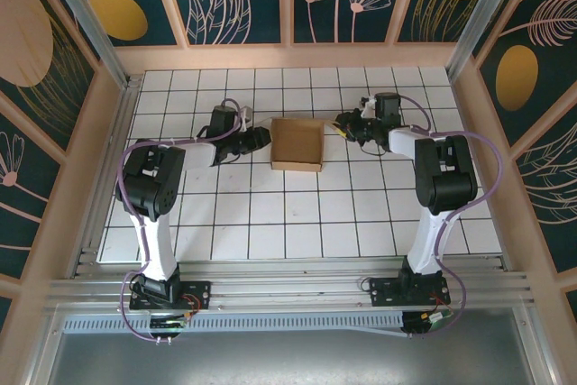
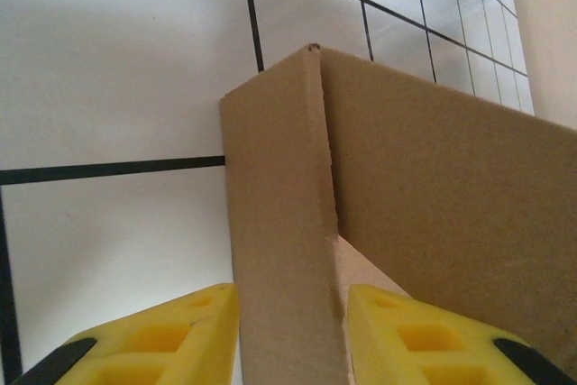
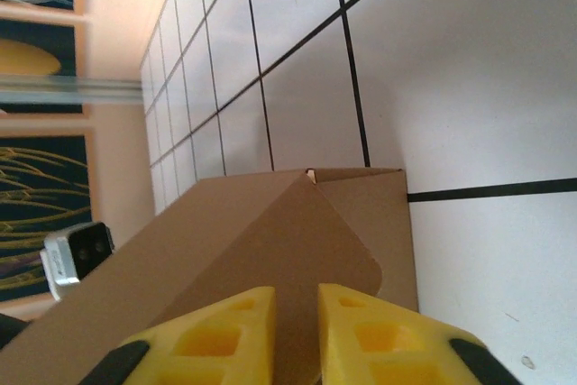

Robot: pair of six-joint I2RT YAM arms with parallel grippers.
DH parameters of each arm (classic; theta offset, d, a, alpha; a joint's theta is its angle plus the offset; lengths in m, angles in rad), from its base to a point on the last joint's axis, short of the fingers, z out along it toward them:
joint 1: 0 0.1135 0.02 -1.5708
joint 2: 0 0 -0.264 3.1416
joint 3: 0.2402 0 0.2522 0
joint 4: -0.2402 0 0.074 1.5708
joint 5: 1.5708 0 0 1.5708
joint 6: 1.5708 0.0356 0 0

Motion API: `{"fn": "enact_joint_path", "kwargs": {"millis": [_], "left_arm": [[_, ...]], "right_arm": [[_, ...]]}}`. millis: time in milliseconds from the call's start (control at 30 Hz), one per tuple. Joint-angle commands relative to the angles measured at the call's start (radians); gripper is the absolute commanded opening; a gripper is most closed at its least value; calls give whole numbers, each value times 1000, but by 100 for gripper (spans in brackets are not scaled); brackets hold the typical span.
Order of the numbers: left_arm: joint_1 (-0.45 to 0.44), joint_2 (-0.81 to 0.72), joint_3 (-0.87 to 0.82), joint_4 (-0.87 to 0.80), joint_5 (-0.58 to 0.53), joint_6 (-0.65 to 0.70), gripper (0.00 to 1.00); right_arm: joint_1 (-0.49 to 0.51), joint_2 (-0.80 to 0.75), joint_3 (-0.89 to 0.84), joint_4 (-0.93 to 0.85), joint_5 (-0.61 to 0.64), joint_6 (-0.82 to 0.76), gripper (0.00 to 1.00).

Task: Fold the paper box

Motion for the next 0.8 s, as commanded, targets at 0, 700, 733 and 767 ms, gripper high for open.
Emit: {"fn": "enact_joint_path", "kwargs": {"millis": [0,700,733,767], "left_arm": [[-9,22,6,26,34,16,37],[-25,27,44,10,29,44,36],[-25,28,47,10,30,43,36],[-25,27,49,9,30,42,36]], "right_arm": [[9,-19,-39,94,-13,123,19],[72,6,-145,509,-51,659,17],[72,9,-120,431,-49,617,17],[71,13,-100,374,-46,582,16]]}}
